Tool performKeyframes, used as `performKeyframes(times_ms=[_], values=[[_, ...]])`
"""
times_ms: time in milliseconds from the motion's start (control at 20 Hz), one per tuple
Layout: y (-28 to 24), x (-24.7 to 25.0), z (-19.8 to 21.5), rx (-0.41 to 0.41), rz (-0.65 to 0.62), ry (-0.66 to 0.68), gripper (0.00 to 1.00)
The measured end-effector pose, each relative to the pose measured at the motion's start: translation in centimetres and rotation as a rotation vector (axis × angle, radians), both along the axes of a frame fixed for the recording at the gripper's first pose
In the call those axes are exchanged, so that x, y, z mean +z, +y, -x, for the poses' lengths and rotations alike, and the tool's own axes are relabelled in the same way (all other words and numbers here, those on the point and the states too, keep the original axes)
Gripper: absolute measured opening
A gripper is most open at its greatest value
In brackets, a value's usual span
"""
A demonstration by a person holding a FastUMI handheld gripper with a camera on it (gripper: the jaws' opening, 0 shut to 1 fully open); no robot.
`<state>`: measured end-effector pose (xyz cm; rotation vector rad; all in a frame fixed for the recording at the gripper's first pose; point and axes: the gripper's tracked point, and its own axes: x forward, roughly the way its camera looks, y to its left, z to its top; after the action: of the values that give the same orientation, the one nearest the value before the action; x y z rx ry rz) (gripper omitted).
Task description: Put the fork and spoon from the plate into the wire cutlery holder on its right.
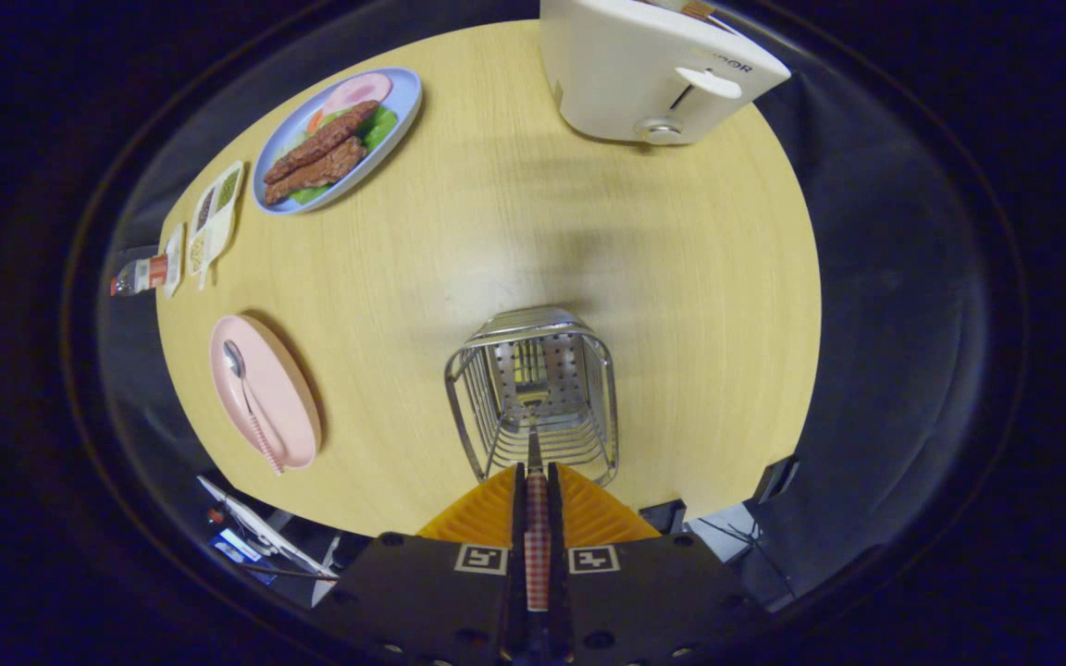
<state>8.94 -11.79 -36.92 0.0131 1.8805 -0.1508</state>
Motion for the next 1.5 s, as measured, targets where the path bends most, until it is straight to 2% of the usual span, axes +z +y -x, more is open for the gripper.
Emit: performKeyframes(times_ms=[150, 450, 750, 800, 1150, 1200, 1350, 1500], values=[[0.2, 0.3, 0.1, 0.004, -0.013, -0.036, 0.14], [1.3, 2.0, 0.1, 0.044, -0.022, -0.160, 0.14], [3.5, 5.1, -1.2, 0.069, 0.044, -0.401, 0.42], [4.4, 5.5, -1.1, 0.076, 0.035, -0.439, 0.52], [12.9, 7.3, -0.5, 0.179, -0.002, -0.672, 0.90], [14.4, 7.6, -0.6, 0.198, -0.006, -0.710, 0.99], [19.5, 7.2, 0.0, 0.248, -0.073, -0.808, 0.99], [24.6, 5.3, 1.7, 0.279, -0.153, -0.812, 0.99]])
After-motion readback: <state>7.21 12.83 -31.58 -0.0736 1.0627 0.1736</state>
